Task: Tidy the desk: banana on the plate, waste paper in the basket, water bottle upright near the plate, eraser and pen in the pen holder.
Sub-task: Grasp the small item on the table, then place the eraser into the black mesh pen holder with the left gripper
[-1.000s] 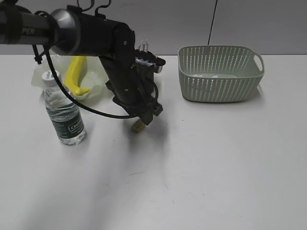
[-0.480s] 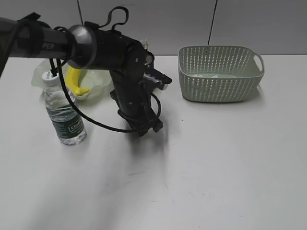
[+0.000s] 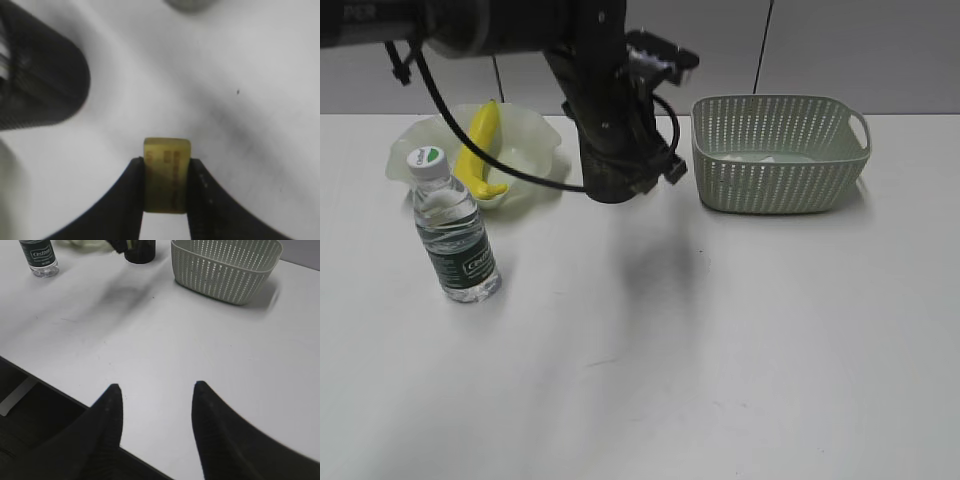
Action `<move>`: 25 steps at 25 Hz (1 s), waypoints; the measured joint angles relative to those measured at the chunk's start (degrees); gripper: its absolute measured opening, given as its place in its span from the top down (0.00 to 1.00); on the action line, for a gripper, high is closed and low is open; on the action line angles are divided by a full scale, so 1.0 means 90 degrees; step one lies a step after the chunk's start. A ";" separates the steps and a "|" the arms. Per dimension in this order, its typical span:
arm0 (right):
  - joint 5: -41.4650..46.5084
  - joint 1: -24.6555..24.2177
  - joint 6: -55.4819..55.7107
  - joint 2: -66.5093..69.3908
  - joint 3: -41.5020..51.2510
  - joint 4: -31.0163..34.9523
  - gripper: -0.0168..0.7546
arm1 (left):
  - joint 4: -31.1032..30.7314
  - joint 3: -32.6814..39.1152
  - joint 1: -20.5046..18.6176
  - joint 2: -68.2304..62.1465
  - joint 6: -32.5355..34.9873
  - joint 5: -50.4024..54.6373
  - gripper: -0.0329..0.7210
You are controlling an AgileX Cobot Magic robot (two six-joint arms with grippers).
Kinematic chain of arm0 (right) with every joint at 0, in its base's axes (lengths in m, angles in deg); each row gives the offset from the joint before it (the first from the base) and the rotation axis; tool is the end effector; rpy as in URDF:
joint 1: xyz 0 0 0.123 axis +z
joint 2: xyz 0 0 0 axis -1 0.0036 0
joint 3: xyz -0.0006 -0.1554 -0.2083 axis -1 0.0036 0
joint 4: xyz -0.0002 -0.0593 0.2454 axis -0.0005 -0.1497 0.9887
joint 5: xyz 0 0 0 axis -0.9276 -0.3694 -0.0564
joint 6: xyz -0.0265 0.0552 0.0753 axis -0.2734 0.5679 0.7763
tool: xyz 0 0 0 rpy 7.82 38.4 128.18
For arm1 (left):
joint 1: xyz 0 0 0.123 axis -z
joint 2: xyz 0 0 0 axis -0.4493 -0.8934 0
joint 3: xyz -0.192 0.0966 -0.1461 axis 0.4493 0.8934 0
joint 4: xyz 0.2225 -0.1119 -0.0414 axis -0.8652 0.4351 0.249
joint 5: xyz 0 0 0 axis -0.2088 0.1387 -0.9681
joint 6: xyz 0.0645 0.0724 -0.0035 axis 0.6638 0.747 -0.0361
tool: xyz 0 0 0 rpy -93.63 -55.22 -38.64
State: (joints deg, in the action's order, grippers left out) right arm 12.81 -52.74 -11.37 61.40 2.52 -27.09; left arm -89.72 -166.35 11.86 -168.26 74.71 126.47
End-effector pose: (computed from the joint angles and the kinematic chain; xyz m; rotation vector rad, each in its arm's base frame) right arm 0.0241 0.0091 0.2799 -0.5798 1.9377 0.3492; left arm 0.3647 -0.2883 0.1703 1.0410 2.5570 -0.1263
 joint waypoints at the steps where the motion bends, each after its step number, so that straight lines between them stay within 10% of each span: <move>1: 0.0000 0.0000 0.0000 0.0000 0.0000 0.0000 0.50 | -0.0003 -0.0116 0.0000 0.0104 0.0000 -0.0036 0.71; 25: 0.0000 0.0000 0.0000 0.0000 0.0000 -0.0006 0.50 | 0.1978 -0.0831 -0.1615 -0.0433 -0.0160 -0.1423 0.67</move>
State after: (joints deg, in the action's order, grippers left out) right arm 12.81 -52.74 -11.37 61.40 2.52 -27.14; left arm -71.91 -173.83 -2.68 -172.16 73.27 113.66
